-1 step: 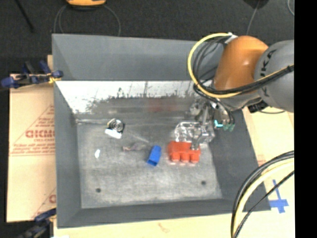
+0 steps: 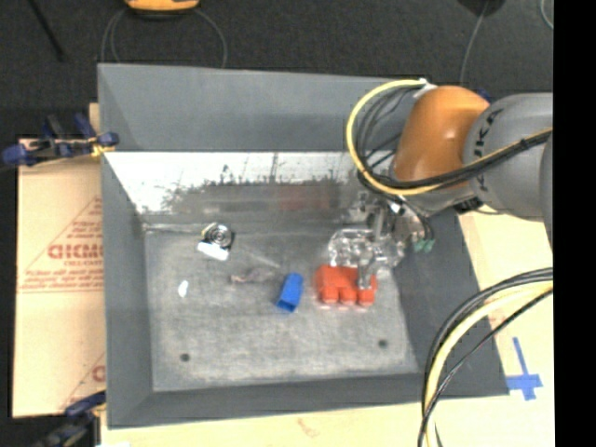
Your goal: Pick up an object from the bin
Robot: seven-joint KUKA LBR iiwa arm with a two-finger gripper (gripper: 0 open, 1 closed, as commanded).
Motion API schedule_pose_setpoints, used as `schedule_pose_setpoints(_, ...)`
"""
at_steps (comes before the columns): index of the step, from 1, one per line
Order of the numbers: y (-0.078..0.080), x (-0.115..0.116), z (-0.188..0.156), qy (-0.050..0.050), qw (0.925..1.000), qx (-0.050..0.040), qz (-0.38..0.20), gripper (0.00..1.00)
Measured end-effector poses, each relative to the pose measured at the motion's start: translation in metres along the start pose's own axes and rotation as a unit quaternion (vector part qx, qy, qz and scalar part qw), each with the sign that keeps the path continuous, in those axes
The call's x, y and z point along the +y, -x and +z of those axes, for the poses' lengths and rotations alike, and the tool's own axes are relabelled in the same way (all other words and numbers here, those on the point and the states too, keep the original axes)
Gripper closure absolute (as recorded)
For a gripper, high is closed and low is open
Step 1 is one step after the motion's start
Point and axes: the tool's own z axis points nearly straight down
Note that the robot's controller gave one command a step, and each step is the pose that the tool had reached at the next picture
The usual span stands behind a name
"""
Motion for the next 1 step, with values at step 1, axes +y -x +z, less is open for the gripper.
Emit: schedule_pose_setpoints(1,0.0016,-0.0011,-0.0004,-0.001,1.0,-0.0035,0.0,1.0)
